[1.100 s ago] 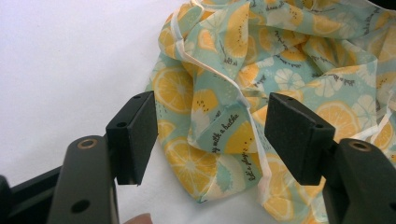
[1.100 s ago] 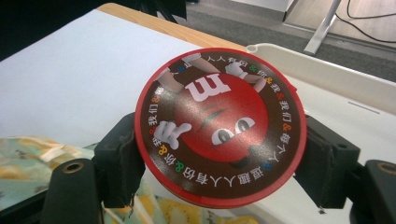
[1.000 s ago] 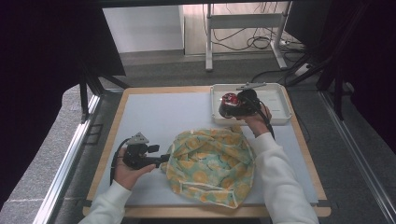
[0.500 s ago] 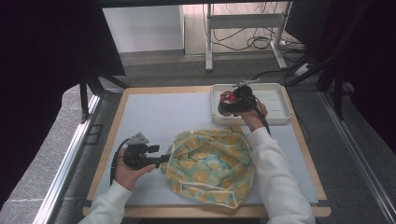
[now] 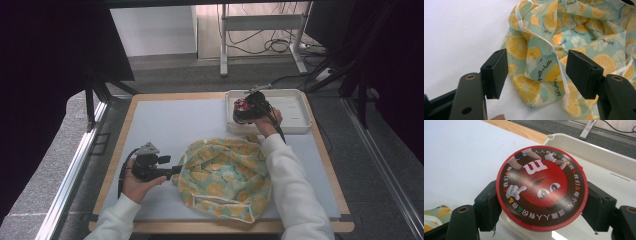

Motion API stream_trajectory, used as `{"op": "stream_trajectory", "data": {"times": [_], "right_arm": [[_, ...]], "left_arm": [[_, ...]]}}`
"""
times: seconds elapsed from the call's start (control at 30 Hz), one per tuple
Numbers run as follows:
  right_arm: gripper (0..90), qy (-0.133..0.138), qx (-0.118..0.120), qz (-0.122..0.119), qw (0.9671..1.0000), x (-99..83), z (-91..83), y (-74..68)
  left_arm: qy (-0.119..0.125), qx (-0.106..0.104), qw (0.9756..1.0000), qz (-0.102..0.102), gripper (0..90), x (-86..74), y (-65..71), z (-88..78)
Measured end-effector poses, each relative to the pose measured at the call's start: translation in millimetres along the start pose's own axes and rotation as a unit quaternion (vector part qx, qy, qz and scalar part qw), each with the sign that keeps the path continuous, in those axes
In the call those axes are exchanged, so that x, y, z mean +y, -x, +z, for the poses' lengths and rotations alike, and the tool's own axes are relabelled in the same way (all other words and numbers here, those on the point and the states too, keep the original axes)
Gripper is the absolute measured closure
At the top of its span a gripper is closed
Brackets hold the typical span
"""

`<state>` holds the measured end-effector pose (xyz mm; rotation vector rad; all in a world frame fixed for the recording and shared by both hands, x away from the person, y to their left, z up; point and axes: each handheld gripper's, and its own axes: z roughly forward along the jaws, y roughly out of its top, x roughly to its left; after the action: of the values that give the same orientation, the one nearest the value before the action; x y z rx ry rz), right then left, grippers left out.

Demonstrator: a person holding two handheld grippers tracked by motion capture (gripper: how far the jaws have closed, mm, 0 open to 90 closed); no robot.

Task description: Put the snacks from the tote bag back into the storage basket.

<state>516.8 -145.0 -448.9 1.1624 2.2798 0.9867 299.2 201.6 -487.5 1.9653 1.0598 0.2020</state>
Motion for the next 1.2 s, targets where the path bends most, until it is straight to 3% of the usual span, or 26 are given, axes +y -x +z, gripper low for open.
{"op": "stream_trajectory", "data": {"times": [1.2], "right_arm": [[25.4,-0.042,0.009,-0.001,0.9991,-17.0,31.6,2.5]], "left_arm": [[-0.006,-0.002,1.0,0.001,34.0,-0.2,-0.9,1.6]]}}
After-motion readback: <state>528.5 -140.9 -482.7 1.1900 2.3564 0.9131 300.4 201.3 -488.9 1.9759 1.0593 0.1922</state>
